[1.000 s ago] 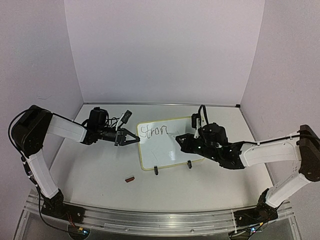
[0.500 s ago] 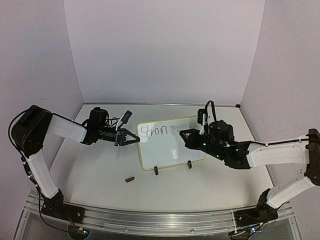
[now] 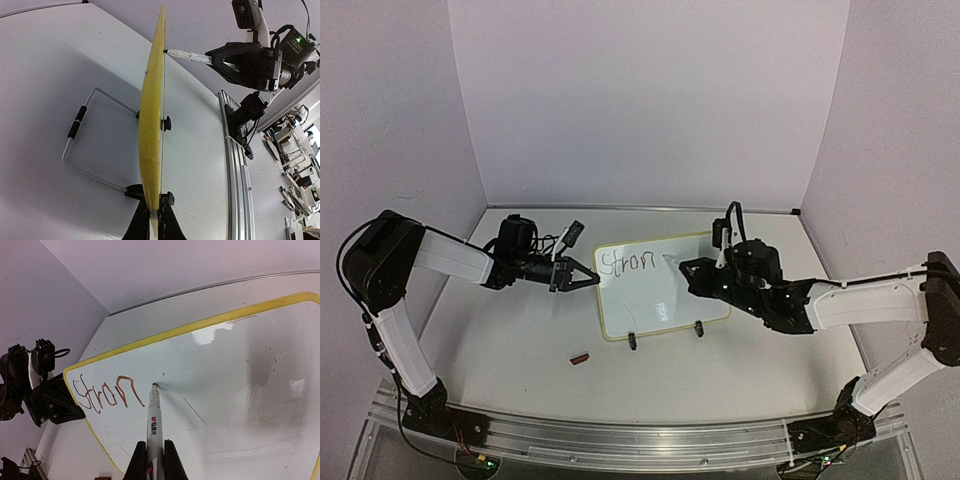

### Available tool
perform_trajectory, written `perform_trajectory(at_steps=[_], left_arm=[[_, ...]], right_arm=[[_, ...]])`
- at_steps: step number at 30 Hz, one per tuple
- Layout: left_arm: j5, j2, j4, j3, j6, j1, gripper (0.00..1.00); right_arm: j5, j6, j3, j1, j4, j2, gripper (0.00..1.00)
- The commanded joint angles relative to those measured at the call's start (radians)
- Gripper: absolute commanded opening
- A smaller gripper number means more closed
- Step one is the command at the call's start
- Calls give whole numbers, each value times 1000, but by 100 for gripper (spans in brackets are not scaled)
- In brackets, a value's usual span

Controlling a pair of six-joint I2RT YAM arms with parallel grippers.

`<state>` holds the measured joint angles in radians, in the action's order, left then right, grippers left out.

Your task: Write a sentence on the whiteboard

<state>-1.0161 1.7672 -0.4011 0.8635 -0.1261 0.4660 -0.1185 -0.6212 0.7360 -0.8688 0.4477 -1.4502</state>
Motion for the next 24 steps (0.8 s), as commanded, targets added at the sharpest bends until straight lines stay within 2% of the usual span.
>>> perform_trajectory(at_steps=[1, 14, 24], left_arm=[[14, -11, 48, 12, 43, 20, 0], [14, -9, 50, 13, 45, 20, 0], [14, -6, 51, 15, 45, 20, 0]], right_arm=[[-2, 21, 49, 10, 15, -23, 0], [49, 16, 56, 12, 8, -60, 0], [41, -12, -6, 12, -6, -12, 0]])
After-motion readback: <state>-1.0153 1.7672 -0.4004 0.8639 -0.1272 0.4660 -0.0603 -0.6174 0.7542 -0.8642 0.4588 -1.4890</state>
